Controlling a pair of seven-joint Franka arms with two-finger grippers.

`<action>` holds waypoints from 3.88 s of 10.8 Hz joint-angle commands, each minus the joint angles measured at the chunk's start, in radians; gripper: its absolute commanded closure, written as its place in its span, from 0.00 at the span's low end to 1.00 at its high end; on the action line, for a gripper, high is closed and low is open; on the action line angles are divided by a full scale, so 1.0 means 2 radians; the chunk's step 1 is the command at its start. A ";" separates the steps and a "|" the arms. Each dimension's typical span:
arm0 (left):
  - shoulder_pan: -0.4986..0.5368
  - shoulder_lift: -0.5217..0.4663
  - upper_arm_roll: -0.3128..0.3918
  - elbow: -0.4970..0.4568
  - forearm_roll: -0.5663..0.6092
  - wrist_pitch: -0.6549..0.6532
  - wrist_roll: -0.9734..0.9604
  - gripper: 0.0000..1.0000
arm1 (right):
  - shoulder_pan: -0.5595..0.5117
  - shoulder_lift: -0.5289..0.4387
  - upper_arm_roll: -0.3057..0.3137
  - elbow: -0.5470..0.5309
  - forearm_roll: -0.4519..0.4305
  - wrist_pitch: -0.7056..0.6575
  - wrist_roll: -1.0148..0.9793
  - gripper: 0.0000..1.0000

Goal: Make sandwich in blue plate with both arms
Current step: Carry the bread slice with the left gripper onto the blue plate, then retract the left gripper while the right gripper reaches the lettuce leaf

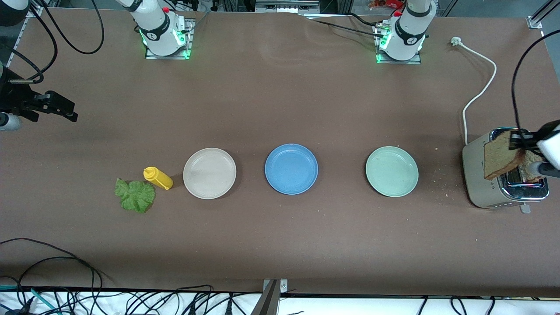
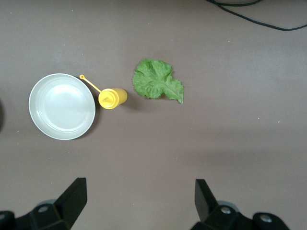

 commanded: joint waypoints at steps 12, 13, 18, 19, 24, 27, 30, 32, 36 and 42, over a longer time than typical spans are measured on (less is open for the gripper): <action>-0.159 0.219 -0.055 -0.002 -0.442 0.172 -0.013 1.00 | -0.005 0.010 0.001 0.010 -0.006 -0.006 0.000 0.00; -0.171 0.234 -0.055 -0.002 -0.461 0.210 -0.013 1.00 | -0.005 0.010 0.001 0.010 -0.006 -0.005 0.000 0.00; -0.201 0.269 -0.055 -0.039 -0.492 0.286 0.070 1.00 | -0.005 0.010 0.001 0.010 -0.006 -0.005 0.000 0.00; -0.199 0.269 -0.055 -0.045 -0.494 0.286 0.082 1.00 | -0.005 0.010 0.001 0.010 -0.006 -0.006 0.001 0.00; -0.193 0.271 -0.044 -0.049 -0.448 0.289 0.083 0.00 | -0.006 0.013 0.001 0.011 -0.004 -0.005 0.008 0.00; -0.178 0.239 -0.044 -0.046 -0.353 0.282 0.079 0.00 | -0.006 0.013 0.001 0.011 -0.007 -0.005 0.008 0.00; -0.163 0.196 -0.042 -0.047 -0.285 0.263 0.073 0.00 | -0.002 0.023 0.002 0.011 -0.036 -0.003 0.004 0.00; -0.151 0.154 -0.040 -0.046 -0.216 0.232 0.049 0.00 | -0.002 0.033 0.002 0.011 -0.037 -0.002 0.008 0.00; -0.144 0.062 -0.039 -0.046 -0.078 0.168 0.003 0.00 | -0.006 0.034 0.002 0.011 0.003 -0.002 0.001 0.00; -0.108 -0.062 -0.040 -0.046 -0.044 0.041 -0.056 0.00 | -0.005 0.111 0.001 0.024 0.010 0.044 -0.004 0.00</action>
